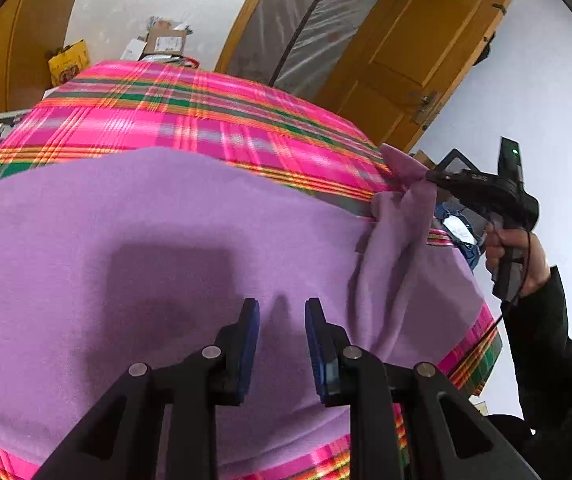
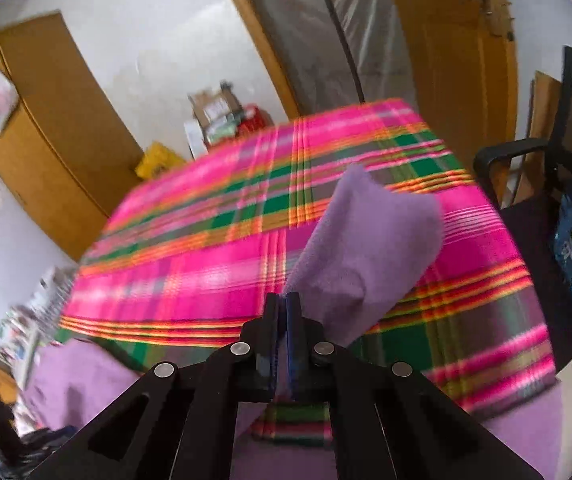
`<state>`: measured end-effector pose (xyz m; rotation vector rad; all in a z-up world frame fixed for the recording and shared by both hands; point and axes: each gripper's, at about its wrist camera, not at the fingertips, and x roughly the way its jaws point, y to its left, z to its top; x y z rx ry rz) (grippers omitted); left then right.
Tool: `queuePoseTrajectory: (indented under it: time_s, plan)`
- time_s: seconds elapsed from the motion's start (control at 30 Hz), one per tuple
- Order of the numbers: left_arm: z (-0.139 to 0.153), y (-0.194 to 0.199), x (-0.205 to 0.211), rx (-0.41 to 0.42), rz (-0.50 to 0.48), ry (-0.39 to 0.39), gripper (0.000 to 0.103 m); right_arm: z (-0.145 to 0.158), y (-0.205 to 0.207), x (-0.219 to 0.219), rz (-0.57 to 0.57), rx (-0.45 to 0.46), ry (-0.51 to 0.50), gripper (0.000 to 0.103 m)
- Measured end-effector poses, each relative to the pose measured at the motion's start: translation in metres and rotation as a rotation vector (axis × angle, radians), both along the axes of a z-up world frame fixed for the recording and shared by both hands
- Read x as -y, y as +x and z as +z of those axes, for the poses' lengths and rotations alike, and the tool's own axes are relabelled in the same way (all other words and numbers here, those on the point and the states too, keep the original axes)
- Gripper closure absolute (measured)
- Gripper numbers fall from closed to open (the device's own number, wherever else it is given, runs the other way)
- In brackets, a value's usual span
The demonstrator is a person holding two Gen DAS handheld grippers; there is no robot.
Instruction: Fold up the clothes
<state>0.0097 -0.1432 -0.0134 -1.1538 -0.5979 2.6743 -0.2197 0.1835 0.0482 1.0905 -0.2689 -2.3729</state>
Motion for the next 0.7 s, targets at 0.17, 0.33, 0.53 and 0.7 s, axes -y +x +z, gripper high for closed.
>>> queuePoseTrajectory:
  time_s: [0.17, 0.33, 0.53, 0.7]
  plan:
    - [0.012, 0.000, -0.023, -0.035, -0.058, -0.010, 0.079, 0.012, 0.040, -0.044, -0.046, -0.028, -0.091, 0.100]
    - [0.017, -0.006, -0.061, -0.052, -0.169, -0.027, 0.079, -0.001, 0.072, -0.080, -0.100, -0.006, -0.095, 0.100]
    - [0.016, -0.030, -0.108, -0.051, -0.273, -0.103, 0.076, -0.020, 0.085, -0.083, -0.064, 0.030, -0.030, 0.090]
    - [0.008, -0.049, -0.142, -0.047, -0.322, -0.179, 0.073, -0.012, 0.076, -0.067, -0.040, -0.011, -0.045, 0.061]
